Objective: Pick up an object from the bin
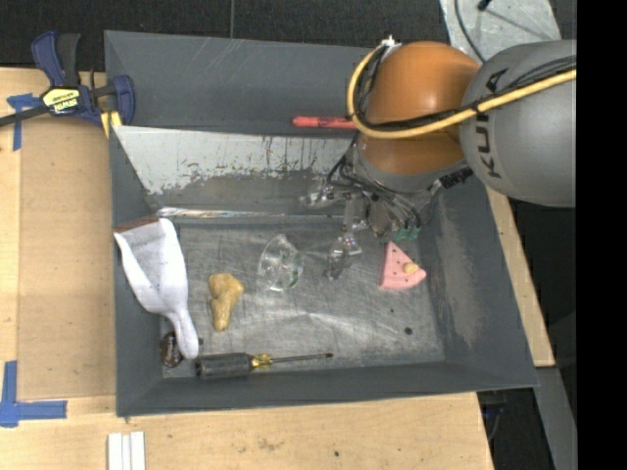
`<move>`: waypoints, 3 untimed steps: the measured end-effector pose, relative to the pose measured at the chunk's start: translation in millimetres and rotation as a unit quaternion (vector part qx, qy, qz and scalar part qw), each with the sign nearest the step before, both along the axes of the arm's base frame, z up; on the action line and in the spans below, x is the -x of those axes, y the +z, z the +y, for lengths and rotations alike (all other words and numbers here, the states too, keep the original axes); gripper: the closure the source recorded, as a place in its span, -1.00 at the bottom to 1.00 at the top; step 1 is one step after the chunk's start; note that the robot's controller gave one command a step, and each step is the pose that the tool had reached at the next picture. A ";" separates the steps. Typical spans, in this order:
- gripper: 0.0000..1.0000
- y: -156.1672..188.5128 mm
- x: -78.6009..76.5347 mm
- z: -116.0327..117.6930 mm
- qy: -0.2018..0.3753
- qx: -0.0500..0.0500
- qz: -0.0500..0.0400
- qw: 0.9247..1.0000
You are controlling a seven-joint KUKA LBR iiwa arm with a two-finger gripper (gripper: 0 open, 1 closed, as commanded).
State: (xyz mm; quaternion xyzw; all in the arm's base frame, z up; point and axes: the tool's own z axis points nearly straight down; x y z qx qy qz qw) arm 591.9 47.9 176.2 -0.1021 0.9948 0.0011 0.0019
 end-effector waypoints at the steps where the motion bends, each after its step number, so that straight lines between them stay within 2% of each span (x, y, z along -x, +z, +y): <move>1: -1.00 -43.7 -12.8 -0.8 -0.004 0.001 -0.005 1.000; 2: -1.00 -88.0 -4.9 29.4 -0.105 0.001 0.001 0.994; 3: 1.00 -98.5 -23.4 34.2 -0.028 0.000 -0.002 1.000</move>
Offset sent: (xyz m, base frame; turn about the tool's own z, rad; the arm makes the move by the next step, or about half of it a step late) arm 0.0000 0.0502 -0.1062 0.2779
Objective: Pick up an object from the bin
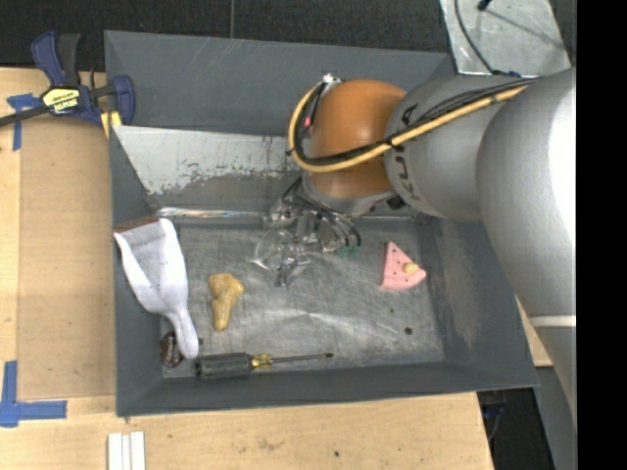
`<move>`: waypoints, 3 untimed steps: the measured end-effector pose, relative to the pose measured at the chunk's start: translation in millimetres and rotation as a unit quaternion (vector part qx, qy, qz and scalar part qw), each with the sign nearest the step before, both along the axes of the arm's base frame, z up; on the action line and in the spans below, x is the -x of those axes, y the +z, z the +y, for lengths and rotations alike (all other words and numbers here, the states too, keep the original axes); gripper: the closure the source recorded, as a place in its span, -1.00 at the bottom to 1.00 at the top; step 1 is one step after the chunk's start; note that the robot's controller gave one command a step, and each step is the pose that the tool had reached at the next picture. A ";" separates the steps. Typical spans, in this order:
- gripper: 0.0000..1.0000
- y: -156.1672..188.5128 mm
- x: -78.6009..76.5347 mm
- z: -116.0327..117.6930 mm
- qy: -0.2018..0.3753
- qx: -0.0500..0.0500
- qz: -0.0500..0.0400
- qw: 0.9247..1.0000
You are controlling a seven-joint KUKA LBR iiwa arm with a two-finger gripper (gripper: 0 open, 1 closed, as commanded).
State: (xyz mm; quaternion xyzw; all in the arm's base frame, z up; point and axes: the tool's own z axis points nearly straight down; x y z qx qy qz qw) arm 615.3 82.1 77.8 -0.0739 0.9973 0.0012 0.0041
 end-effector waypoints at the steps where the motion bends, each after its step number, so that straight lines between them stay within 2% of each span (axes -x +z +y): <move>1: 1.00 0.0 0.0 0.0 0.000 0.000 0.000 1.000; 2: 1.00 42.9 3.3 7.4 -0.006 0.001 0.004 1.000; 3: 1.00 147.6 -3.7 5.6 -0.038 0.001 0.002 0.999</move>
Offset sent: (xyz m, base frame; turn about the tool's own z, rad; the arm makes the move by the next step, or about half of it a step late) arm -0.0012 0.0260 0.1432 0.0341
